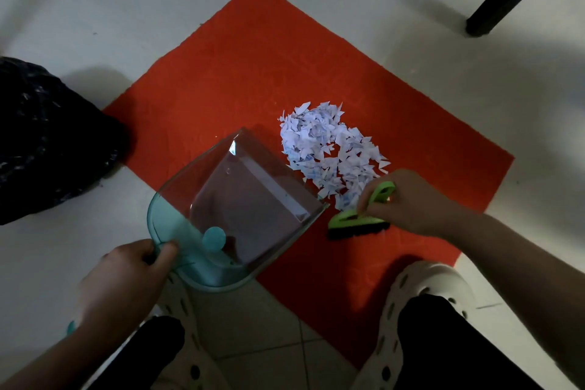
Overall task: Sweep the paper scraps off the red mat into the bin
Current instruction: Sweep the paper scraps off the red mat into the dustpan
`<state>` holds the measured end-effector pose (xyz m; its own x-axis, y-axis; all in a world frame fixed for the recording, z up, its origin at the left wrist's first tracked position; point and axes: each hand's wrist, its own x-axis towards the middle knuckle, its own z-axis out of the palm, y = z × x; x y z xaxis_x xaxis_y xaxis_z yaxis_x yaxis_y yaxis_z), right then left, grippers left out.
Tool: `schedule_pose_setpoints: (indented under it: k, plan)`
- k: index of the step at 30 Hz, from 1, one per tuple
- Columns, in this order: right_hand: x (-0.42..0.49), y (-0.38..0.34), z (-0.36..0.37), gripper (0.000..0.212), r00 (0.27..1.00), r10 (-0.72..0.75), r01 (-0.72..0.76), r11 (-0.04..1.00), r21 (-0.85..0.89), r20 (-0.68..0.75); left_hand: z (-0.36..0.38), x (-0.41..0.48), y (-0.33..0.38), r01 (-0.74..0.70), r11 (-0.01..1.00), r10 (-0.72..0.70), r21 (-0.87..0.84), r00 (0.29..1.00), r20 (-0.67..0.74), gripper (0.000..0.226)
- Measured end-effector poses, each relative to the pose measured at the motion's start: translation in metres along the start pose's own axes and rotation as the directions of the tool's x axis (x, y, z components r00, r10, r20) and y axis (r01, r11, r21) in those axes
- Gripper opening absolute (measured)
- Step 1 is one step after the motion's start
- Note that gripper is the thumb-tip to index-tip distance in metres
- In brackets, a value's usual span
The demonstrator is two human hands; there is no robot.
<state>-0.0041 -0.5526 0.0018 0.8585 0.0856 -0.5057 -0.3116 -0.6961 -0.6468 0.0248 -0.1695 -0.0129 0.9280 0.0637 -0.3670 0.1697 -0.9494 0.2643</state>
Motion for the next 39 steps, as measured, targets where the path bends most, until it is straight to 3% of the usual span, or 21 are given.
schedule_pose_setpoints:
  k: [3, 6, 12, 20, 27, 34, 39]
  plan:
    - [0.003, -0.002, -0.004, 0.026, 0.983, -0.011, 0.01, 1.0, -0.003, -0.181, 0.0, 0.0, -0.001, 0.005, 1.0, -0.005, 0.003, 1.0, 0.005, 0.051]
    - [-0.002, -0.006, -0.009, 0.026, 0.97, -0.009, 0.034, 0.995, 0.098, -0.243, 0.0, 0.0, 0.0, 0.0, 1.0, 0.0, -0.017, 1.0, 0.005, 0.051]
    - [-0.005, -0.003, 0.001, 0.02, 1.0, -0.016, 0.017, 0.999, 0.048, -0.025, 0.002, -0.001, 0.001, -0.013, 0.999, 0.013, -0.049, 1.0, 0.002, 0.05]
    - [0.007, -0.006, -0.005, 0.025, 0.956, -0.057, 0.075, 0.996, 0.051, -0.289, 0.004, -0.002, 0.002, -0.027, 0.998, 0.026, -0.055, 1.0, -0.012, 0.051]
    - [0.004, -0.004, -0.003, 0.019, 0.995, -0.029, 0.03, 0.999, 0.012, -0.099, 0.008, 0.001, -0.005, -0.042, 0.998, 0.042, -0.048, 0.999, 0.001, 0.052]
    - [0.001, -0.01, -0.009, 0.025, 0.945, -0.011, 0.038, 0.996, 0.076, -0.328, 0.005, 0.002, -0.004, -0.009, 0.998, 0.01, -0.058, 1.0, 0.012, 0.053]
    - [-0.011, -0.01, -0.01, 0.019, 0.821, 0.13, 0.055, 0.951, 0.304, -0.556, 0.006, 0.0, -0.001, -0.022, 0.996, 0.024, -0.081, 0.999, 0.034, 0.051]
